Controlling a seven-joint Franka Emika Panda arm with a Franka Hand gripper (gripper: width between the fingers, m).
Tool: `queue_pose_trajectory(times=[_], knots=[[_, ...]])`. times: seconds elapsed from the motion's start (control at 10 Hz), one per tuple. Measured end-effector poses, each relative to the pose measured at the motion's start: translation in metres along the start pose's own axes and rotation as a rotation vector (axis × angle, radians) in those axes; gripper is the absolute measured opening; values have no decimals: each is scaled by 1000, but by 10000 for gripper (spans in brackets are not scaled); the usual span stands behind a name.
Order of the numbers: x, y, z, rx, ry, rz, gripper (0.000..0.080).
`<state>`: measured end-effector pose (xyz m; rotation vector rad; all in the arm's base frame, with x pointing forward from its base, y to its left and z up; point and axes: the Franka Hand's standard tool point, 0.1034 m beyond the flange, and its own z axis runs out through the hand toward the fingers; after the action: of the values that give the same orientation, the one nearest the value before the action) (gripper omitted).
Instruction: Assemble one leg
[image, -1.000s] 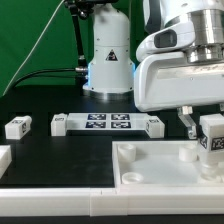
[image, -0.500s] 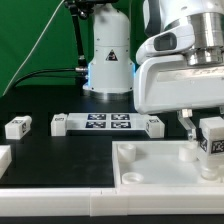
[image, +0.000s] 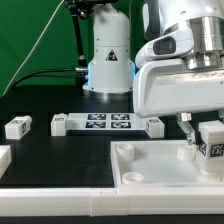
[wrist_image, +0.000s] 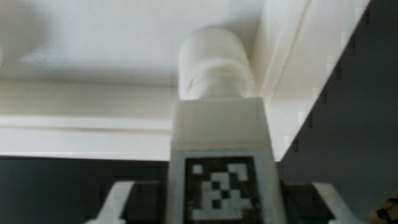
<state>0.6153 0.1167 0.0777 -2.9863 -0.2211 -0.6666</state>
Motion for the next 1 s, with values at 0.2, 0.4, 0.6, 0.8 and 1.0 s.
queue_pose_trajectory(times=[0.2, 0.4, 0.6, 0.8, 1.0], knots=[[-4, 0, 4, 0, -7, 0, 292], [-7, -1, 5, 0, -11, -1, 292], [-8, -1, 4, -1, -3, -2, 292], [-8, -1, 4, -2, -3, -2, 293], [-8, -1, 4, -2, -3, -2, 606]])
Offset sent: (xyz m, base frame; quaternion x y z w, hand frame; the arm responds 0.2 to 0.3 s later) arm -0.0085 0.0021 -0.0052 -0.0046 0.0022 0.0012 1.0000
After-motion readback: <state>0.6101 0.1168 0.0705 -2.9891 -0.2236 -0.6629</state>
